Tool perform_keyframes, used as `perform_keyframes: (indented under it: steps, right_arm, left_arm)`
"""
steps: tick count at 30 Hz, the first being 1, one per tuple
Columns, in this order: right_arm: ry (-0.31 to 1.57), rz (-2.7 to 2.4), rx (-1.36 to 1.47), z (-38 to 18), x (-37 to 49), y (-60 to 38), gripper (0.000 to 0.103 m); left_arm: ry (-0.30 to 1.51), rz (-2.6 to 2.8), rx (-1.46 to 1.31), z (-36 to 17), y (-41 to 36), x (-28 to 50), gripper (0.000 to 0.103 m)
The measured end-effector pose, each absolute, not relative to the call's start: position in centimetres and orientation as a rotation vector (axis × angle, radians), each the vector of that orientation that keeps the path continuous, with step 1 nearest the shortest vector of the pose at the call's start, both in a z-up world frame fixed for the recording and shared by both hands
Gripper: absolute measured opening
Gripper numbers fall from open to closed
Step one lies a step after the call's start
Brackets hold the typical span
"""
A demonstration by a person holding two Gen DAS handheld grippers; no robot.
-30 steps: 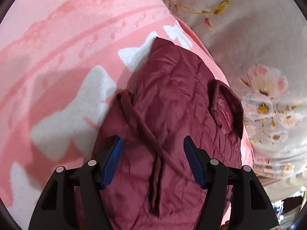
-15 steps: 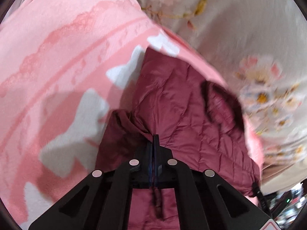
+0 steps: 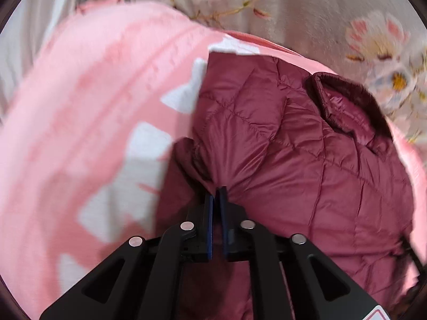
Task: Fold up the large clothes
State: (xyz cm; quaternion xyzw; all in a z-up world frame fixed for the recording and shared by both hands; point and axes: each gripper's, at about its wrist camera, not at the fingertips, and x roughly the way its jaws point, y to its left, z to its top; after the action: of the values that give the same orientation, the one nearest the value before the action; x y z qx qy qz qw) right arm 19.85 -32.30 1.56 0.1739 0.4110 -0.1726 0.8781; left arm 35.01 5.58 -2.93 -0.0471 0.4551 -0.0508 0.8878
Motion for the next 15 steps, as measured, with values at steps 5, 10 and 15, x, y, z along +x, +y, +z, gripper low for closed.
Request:
perform_keyframes:
  steps: [5,10,15]
  right_arm:
    - [0.725,-0.333,0.333,6.8,19.3,-31.6,0.031]
    - [0.773,-0.232,0.248,6.4,24.5,-27.5,0.031]
    - [0.851,-0.219,0.148,2.5,26.8,-24.1,0.031]
  left_arm:
    - [0.814,-0.107,-0.005,2.4,3.7,33.3,0.01]
    - [0.831,-0.238,-0.007,3.6,-2.4,34.7,0.032]
    - [0.905,-0.208,0.062,-1.4,-6.1,35.7,0.032]
